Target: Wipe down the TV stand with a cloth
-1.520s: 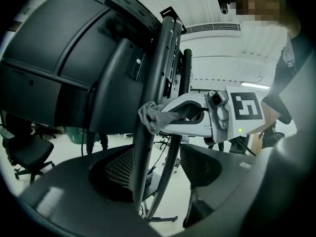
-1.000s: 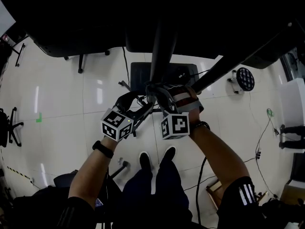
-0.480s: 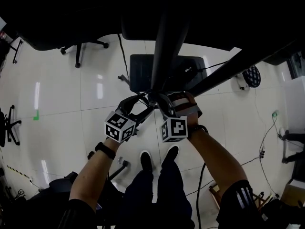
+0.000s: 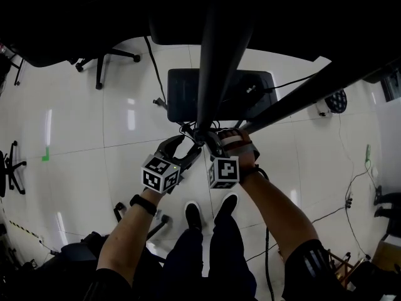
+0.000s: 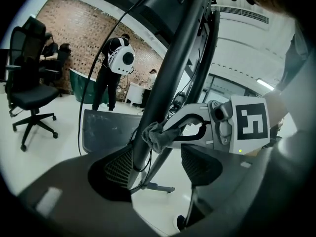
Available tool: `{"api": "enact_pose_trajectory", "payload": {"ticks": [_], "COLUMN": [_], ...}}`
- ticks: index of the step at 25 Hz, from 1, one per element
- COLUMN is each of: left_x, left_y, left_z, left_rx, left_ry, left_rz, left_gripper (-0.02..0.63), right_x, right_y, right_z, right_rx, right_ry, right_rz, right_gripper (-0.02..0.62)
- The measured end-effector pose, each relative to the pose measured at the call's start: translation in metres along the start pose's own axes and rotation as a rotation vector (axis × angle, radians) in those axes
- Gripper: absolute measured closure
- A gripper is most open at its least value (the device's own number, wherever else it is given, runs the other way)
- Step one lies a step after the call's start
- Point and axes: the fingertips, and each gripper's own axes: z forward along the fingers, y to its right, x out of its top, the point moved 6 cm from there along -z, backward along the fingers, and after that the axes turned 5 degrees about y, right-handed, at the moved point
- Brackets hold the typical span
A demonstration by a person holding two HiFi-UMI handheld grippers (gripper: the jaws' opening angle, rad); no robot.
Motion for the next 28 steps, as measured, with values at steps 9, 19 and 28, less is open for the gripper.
{"api": "enact_pose_trajectory", "payload": {"ticks": [9,19,28], "left_x": [-0.022,-0.004,0.079], "left_y": [-0.010,0.010,0.082], "left_z": [0.015,0.001,-0.051], "left_rx": [0.021,-0.003,-0.047], "left_ry": [-0.017,-0.017,0.070], "left_rz": [-0.038,0.011,0.118], "left_gripper": [0.276,0.275,0.275], "right_x": [-0.020,-0.008,0.044], "right_y": [-0.032,-0.013,0.049], "right_z": [0.034,-0.011,-0.129], "right_rx": [0.043,0.012,-0.094], "right_ry": [-0.048,0.036,0.148], "right_rz": [0.077,0.169,0.179], "right_gripper": [0.560,0.557,0.557]}}
